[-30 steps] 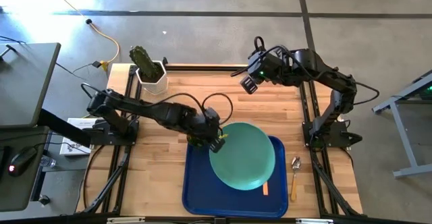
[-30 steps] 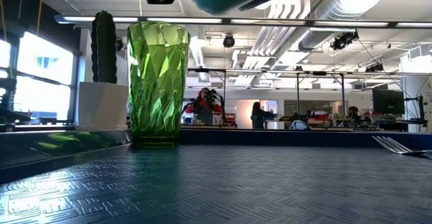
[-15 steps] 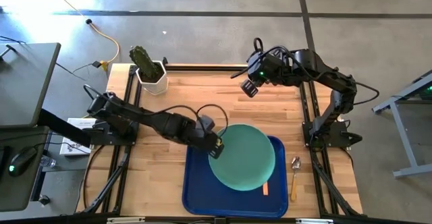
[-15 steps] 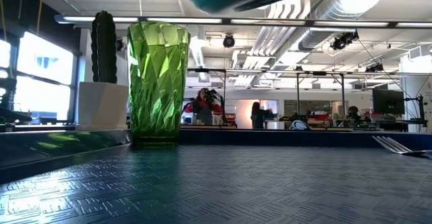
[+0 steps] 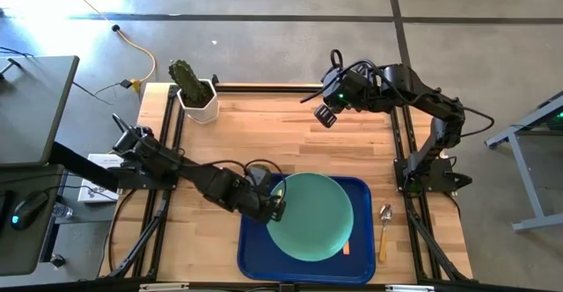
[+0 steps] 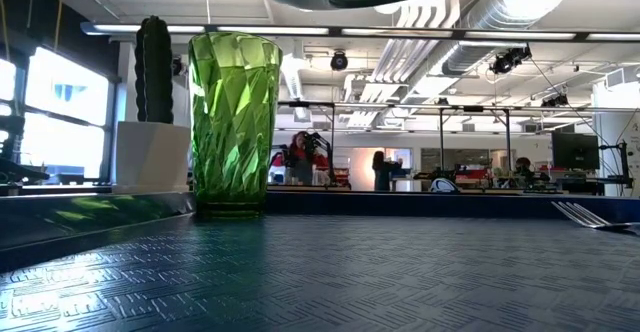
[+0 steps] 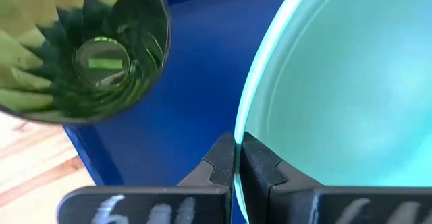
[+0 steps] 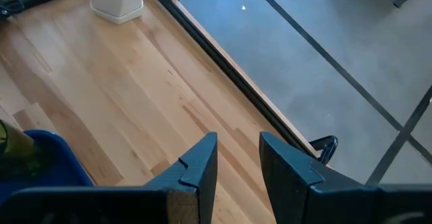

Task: Pick and place plate/cup/fork/spoon on tray
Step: Put the light blue plate to the left of the orange fork on the blue tray

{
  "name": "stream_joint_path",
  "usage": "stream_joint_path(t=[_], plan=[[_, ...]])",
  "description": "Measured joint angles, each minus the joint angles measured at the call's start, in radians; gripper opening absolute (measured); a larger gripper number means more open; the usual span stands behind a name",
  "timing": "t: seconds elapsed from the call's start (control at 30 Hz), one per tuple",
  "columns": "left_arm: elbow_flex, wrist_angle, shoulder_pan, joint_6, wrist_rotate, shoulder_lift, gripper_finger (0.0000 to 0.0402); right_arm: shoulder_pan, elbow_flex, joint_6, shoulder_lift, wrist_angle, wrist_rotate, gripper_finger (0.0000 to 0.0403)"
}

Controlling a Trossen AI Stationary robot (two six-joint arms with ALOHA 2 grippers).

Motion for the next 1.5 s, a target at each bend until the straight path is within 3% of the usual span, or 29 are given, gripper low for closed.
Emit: stream_joint_path(t=[0.7, 1.5], plan=[[0.0, -0.02, -0.087, -0.185, 0.049, 0.1, 0.0001, 0.0, 0.0, 0.077, 0.0, -0.042, -0.041, 0.0103], [0.0, -0.015, -0.063, -0.32, 0.125, 0.265, 0.0001, 0.001, 0.0, 0.023, 0.0, -0.04, -0.115, 0.0103]])
